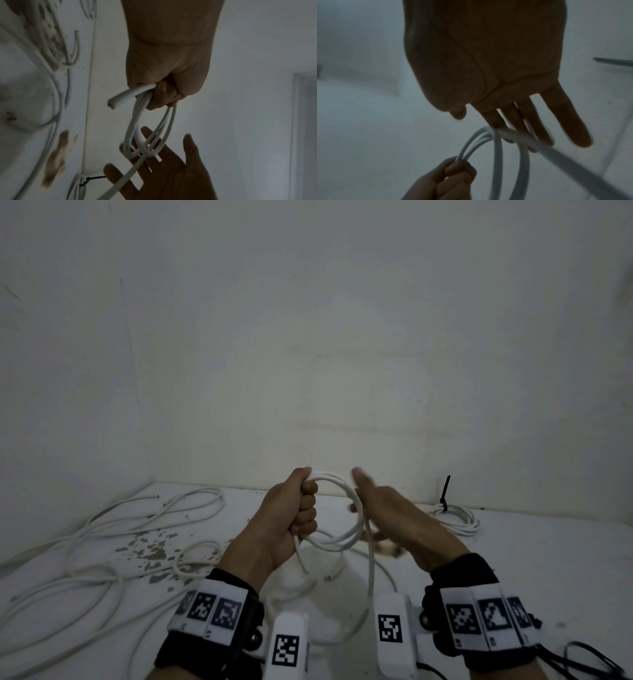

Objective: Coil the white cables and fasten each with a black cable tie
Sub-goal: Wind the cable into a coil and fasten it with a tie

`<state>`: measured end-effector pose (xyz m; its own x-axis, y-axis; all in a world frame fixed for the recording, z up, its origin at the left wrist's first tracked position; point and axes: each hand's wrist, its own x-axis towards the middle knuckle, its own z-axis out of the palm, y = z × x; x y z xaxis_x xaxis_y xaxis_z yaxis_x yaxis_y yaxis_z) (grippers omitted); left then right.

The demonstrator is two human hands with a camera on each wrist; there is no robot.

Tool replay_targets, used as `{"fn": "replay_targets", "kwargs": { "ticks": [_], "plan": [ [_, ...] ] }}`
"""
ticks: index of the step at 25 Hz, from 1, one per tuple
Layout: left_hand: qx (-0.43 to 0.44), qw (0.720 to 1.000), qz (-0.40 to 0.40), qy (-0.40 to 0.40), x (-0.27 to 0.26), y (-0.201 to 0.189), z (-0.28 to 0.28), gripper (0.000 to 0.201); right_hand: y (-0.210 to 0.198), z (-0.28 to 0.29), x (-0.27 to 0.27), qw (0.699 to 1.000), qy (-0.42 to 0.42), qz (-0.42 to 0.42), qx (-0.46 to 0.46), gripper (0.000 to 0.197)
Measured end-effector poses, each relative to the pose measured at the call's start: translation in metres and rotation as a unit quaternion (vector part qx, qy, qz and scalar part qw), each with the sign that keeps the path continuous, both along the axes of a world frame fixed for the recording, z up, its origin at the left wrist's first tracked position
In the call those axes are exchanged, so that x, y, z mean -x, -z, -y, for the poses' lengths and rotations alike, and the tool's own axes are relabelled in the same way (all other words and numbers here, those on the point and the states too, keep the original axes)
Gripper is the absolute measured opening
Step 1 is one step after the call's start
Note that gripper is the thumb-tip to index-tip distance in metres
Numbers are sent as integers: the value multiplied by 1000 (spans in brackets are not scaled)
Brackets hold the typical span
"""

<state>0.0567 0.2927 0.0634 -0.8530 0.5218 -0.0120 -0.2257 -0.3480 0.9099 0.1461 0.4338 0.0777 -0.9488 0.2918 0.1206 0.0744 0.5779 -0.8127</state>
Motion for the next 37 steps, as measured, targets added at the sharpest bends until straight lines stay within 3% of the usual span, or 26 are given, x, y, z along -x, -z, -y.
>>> {"fn": "replay_targets", "kwargs": {
  "ticks": [2,3,6,12,13,16,18,21,25,28,31,35,37],
  "plan": [
    [-3,1000,-7,-7,-3,1,-5,40,0,1,-3,994,-15,-36,-102,52],
    [0,1000,-11,-13,-5,2,-7,40,3,-2,-2,996,-15,-58,-71,40],
    [32,998,-42,-45,-11,3,-12,41,5,-4,-2,984,-8,-91,154,15],
    [33,996,-36,-71,-8,2,-5,44,-4,-1,-7,940,-92,-20,329,16],
    [34,996,-37,-72,-7,2,-4,45,-4,-2,-6,945,-94,-17,313,19],
    [32,997,-35,-58,-6,4,-4,45,2,-4,-3,992,-43,-47,112,24],
    [19,998,-29,-49,-6,5,-4,46,3,-3,-2,996,-18,-80,34,26],
    [-11,999,-17,-47,0,2,1,45,-3,-7,-7,987,8,-111,120,16],
    [-60,998,20,-25,12,-5,10,40,-8,-17,-25,987,-91,-30,132,20],
    [-56,998,26,1,10,-8,7,41,-3,-23,-19,991,15,-104,82,11],
    [-49,998,21,11,6,-10,1,43,6,-25,-8,966,136,-212,48,3],
    [-36,999,9,-31,3,-5,-8,45,2,-11,-4,954,13,-112,278,43],
    [-30,998,5,-50,0,-3,-10,46,-4,-7,-7,955,-39,-73,284,46]
  ]
}}
